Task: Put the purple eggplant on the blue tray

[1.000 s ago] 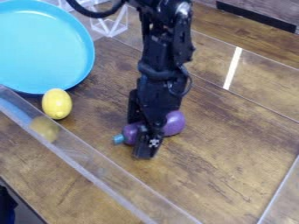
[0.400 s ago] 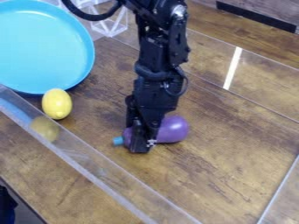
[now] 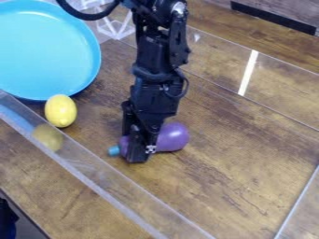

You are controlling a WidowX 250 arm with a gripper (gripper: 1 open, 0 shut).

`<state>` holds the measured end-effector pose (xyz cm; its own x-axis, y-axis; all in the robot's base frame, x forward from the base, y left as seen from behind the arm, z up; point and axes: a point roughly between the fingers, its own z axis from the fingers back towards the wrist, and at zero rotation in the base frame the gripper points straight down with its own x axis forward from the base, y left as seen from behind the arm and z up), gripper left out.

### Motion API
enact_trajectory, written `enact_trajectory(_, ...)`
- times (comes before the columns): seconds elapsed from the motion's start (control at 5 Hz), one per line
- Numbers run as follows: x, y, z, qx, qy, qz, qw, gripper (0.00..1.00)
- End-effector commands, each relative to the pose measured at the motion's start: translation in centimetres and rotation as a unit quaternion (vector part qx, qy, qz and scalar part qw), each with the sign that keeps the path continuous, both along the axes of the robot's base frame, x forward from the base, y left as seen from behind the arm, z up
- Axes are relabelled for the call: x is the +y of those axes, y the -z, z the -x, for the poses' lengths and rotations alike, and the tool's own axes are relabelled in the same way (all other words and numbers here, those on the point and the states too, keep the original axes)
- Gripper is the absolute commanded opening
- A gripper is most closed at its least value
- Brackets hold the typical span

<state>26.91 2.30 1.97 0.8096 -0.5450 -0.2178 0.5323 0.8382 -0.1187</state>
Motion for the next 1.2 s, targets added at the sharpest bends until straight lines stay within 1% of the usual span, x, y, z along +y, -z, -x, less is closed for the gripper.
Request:
enact_trajectory(0.0, 1.02, 0.24, 0.66, 0.018, -0.016, 0.007, 0.9997, 0.0)
enact_trajectory(0.2, 0.86, 0.24, 0.91, 0.024, -0.016, 0.014, 0.9995, 0.0)
enact_trajectory(0.8, 0.09, 0.37, 1.17, 0.027, -0.008, 0.035, 0.999, 0.0)
enact_trajectory(1.0, 0.19, 0.17, 1.12, 0.026, -0.007, 0.032, 0.9991, 0.0)
